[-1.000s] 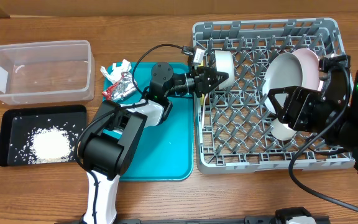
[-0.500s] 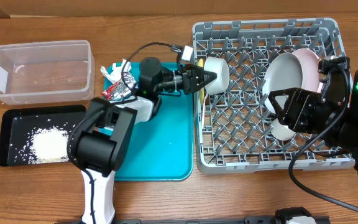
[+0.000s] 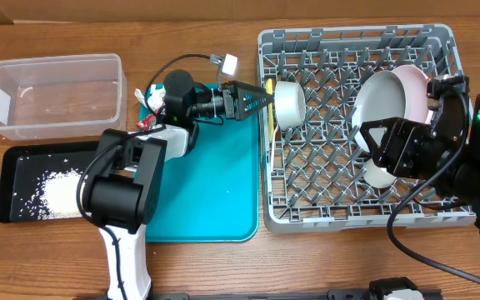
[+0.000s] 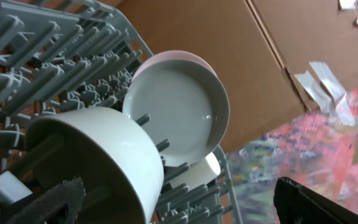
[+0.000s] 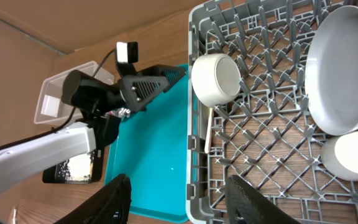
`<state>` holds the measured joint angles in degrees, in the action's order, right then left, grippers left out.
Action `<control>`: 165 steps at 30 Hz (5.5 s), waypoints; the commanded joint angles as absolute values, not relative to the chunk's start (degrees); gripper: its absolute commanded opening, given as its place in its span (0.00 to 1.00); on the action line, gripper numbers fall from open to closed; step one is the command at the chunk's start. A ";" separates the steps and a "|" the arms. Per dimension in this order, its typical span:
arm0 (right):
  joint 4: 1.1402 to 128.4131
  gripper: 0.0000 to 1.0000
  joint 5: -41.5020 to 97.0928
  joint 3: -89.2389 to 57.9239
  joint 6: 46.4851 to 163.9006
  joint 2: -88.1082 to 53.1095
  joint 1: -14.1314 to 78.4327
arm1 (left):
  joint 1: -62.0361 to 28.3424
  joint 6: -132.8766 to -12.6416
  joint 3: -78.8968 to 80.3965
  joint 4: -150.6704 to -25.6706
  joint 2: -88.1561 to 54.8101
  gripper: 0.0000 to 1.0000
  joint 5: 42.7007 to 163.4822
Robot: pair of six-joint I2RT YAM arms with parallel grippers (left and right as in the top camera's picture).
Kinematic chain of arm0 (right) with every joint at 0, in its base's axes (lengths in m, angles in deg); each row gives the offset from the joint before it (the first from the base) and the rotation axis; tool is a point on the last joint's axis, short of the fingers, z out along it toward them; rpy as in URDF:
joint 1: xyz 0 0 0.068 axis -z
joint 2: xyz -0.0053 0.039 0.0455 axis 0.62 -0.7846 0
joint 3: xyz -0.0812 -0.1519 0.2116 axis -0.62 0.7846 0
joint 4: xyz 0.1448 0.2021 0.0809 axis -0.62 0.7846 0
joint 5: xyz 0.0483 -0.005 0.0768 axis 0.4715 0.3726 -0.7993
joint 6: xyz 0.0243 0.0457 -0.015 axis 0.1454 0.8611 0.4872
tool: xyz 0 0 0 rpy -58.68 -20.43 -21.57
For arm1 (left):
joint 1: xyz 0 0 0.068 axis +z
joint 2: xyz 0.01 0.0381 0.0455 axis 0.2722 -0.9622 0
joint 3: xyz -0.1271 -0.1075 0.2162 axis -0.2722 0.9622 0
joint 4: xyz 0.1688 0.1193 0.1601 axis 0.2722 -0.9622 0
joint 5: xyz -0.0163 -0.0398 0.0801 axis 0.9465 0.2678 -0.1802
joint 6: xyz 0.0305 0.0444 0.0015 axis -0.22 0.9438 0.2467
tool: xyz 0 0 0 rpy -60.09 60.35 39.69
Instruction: Sort waste into correct bins and load items into the dishwasher rack
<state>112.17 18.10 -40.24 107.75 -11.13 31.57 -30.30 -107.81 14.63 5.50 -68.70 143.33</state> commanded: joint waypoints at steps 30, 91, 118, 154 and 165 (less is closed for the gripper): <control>111.87 0.67 18.41 -40.48 107.62 -11.04 31.64 | -26.21 -64.77 8.53 -99.90 -19.31 1.00 63.99; 116.52 0.76 19.96 -40.48 107.42 -11.70 31.64 | -14.37 -54.87 -3.99 -93.97 -40.68 0.81 78.11; 118.73 0.78 19.96 -40.45 107.38 -14.04 31.64 | -22.74 -59.31 -3.01 -83.92 -64.59 0.37 67.22; 120.94 0.80 19.96 -40.48 107.38 -14.04 31.64 | -22.48 -73.23 -5.68 -93.49 -63.02 0.55 62.81; 121.07 0.80 19.96 -40.48 106.09 -14.25 31.64 | -22.74 -75.33 -5.68 -91.98 -66.04 0.30 64.65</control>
